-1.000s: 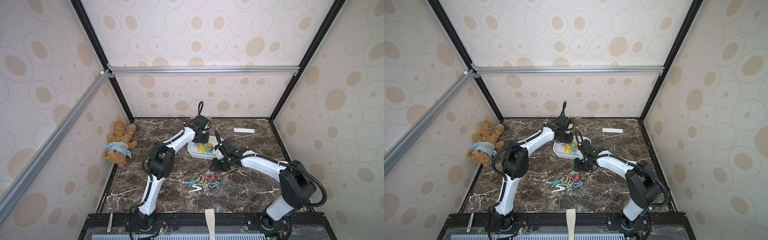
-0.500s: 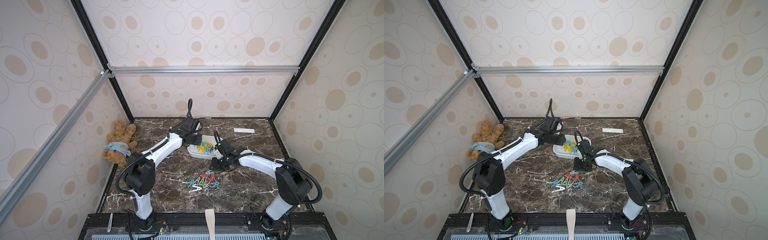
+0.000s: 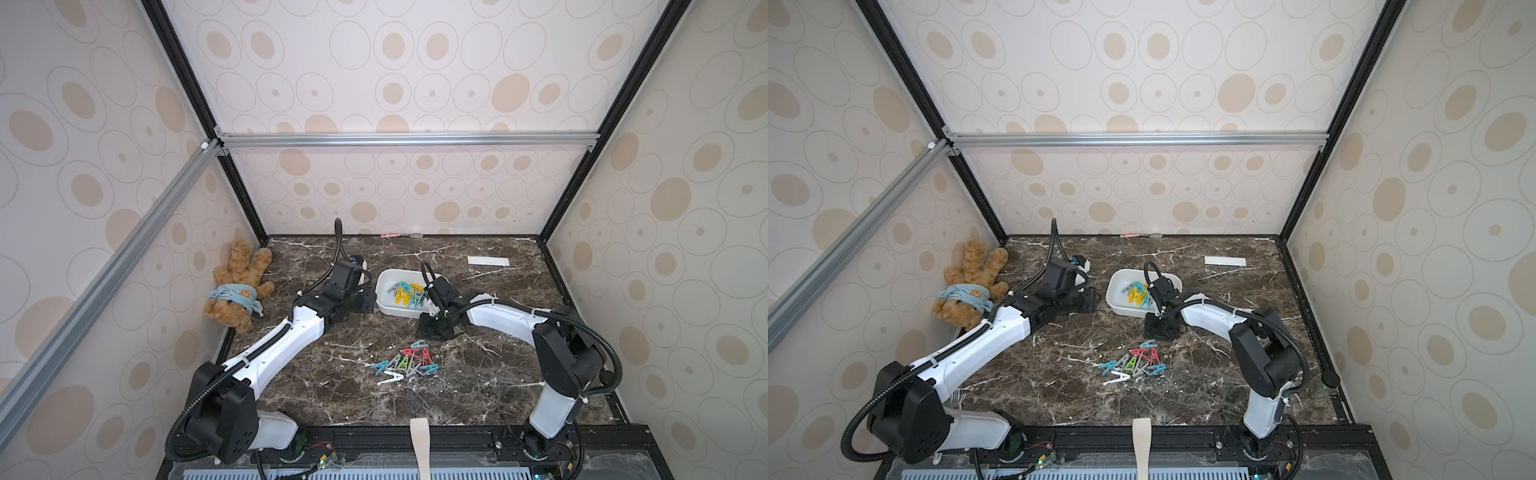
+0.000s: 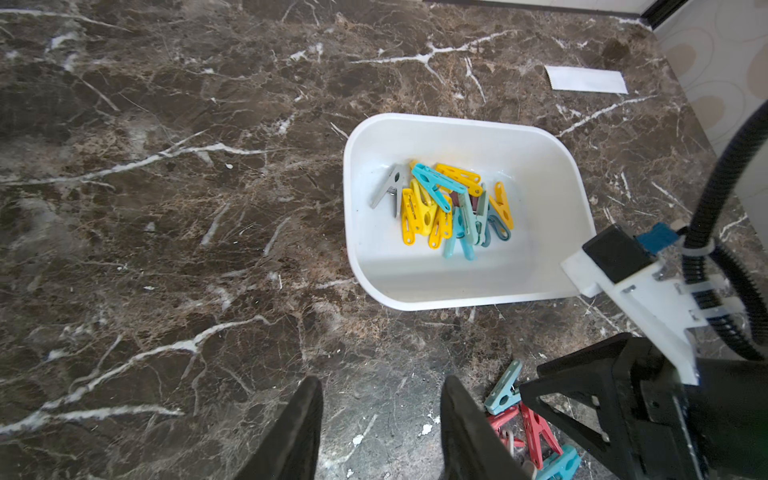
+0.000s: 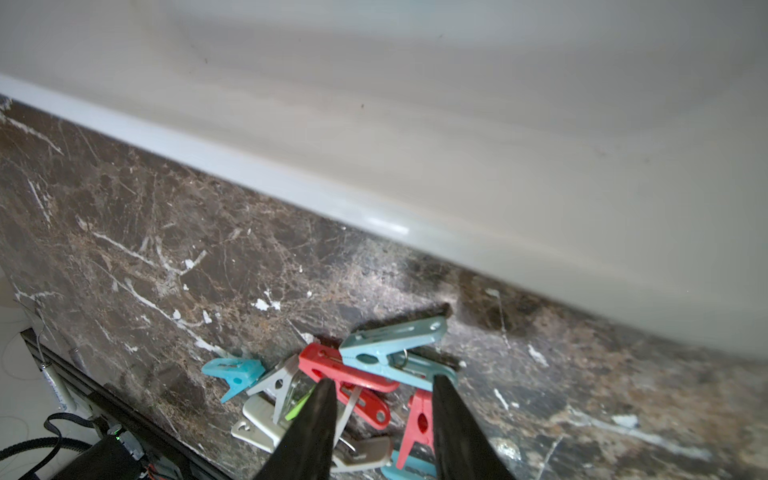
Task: Put the clothespins into the storage box
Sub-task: Pick up the clothespin from the center of the board.
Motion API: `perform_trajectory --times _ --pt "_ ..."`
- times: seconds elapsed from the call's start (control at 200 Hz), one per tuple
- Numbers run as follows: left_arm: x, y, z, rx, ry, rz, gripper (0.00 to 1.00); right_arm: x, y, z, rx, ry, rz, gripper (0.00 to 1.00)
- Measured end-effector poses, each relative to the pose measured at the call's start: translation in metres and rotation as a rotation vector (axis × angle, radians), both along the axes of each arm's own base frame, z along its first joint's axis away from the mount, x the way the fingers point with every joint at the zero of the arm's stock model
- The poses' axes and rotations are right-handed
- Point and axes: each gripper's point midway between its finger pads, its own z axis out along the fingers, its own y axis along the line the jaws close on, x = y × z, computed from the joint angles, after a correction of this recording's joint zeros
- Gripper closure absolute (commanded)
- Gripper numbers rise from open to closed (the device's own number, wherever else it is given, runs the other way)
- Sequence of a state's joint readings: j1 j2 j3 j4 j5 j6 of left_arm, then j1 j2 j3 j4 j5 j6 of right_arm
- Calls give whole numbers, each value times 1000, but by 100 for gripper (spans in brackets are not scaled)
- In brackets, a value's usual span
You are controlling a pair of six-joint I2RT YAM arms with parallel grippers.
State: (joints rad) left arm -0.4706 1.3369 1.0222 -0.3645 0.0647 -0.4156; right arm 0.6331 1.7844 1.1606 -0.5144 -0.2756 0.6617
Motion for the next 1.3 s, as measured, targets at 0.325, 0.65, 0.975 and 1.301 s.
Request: perform_trajectory --times 0.325,0.65,0.975,1.301 --pt "-2 12 8 -49 -41 26 52 -5 -9 -10 -58 38 -18 57" --pt "-3 18 4 -61 -32 32 52 -3 1 -22 -71 76 -4 64" --pt "-5 27 9 -69 -53 52 52 3 14 -25 -89 81 43 78" --pt "-7 34 6 -60 -51 69 52 9 18 -31 -125 67 85 94"
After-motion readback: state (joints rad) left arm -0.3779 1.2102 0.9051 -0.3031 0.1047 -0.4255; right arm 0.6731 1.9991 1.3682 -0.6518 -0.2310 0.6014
